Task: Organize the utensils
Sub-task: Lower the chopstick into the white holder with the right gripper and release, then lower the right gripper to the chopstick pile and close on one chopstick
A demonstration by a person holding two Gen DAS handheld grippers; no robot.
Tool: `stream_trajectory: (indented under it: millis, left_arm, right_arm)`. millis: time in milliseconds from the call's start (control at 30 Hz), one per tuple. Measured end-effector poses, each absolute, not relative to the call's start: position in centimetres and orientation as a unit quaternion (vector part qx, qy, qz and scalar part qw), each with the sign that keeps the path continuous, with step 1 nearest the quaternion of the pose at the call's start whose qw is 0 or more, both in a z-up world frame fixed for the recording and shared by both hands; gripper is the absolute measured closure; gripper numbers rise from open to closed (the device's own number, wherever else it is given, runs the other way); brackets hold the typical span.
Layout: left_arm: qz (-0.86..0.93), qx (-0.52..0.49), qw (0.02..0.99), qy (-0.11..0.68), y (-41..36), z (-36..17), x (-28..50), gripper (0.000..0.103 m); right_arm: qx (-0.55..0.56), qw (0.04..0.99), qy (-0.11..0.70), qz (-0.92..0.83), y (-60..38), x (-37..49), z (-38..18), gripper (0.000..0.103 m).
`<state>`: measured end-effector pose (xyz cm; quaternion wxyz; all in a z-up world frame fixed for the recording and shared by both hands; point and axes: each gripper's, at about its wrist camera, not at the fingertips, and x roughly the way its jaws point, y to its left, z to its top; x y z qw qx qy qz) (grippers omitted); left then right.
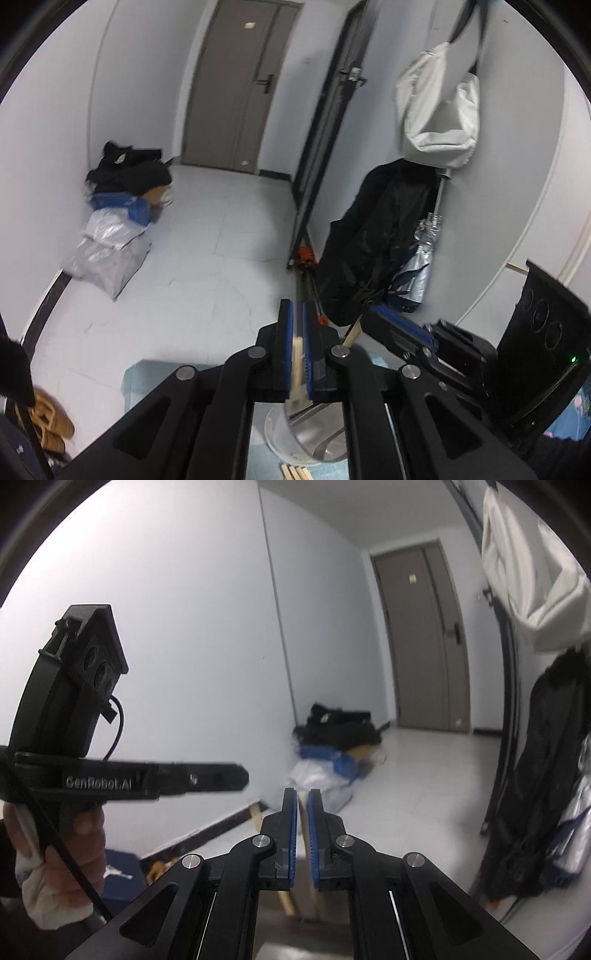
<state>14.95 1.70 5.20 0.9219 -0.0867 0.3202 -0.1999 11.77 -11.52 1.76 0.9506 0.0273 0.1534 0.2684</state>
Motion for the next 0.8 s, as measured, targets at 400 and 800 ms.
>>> stream_trajectory:
  millis: [400,800]
  left_arm:
    - [-0.138,-0.107,0.932,0.316,4.3,6.2,10.9,0.053]
    - [-0.076,-0.086,0.950,0.292,4.3,6.1,5.4,0.045]
  right_arm:
    - [0.088,0.947,0.191,0.244,-13.0,7.2,2.5,0.066]
    - [0.104,0.958,0.170,0.208,-12.9,-0.3,4.1,0.031]
